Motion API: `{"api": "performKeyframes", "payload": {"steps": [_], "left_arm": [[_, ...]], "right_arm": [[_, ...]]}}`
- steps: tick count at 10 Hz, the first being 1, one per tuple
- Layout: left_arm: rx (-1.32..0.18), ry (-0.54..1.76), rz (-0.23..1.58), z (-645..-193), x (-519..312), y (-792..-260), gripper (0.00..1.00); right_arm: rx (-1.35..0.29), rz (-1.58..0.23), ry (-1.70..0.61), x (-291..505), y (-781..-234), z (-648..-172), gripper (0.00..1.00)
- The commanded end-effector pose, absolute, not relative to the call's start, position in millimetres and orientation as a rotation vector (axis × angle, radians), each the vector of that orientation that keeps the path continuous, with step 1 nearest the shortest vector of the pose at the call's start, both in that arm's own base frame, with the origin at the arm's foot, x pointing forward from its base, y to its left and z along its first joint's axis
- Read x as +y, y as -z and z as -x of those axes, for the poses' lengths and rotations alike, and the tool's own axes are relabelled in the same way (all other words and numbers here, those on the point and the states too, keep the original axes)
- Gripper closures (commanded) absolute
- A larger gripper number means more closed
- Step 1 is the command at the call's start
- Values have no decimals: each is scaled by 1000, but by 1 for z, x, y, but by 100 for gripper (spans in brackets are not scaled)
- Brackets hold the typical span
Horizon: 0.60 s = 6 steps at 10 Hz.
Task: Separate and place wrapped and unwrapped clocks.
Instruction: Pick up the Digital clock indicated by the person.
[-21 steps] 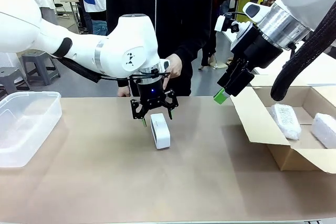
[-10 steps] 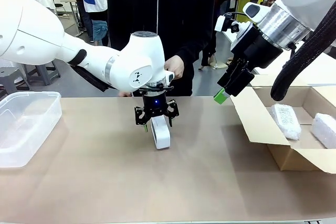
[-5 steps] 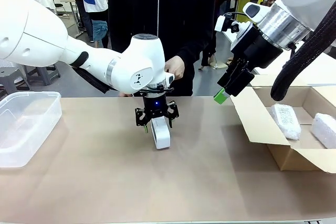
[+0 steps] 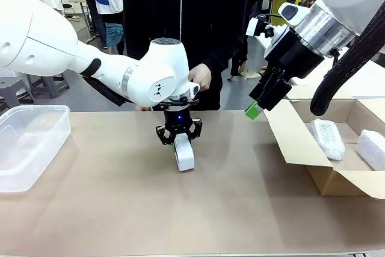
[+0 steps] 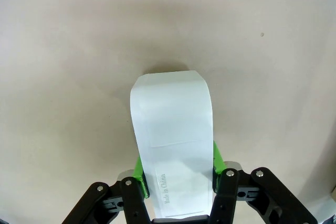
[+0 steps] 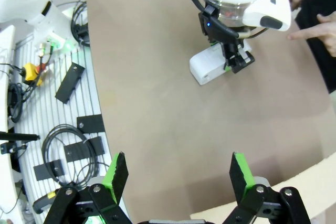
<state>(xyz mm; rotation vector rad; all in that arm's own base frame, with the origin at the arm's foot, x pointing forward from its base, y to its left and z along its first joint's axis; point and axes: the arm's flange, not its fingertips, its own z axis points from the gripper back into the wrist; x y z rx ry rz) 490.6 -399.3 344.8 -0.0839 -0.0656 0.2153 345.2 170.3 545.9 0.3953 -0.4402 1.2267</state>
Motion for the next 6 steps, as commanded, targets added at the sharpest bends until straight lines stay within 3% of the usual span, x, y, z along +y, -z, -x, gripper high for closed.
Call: {"api": "performKeyframes", "payload": {"steps": [1,3,6], "left_arm": [[-81,-221,75,-493,-401,-345,69],[-66,-229,76,-493,-401,-347,88],[-82,-262,65,-477,-382,-383,88]], "right_arm": [[-428,-406,-1211,172,-548,-347,0],[-428,-406,-1211,172,-548,-347,0],[-428,-406,-1211,172,-548,-347,0]]}}
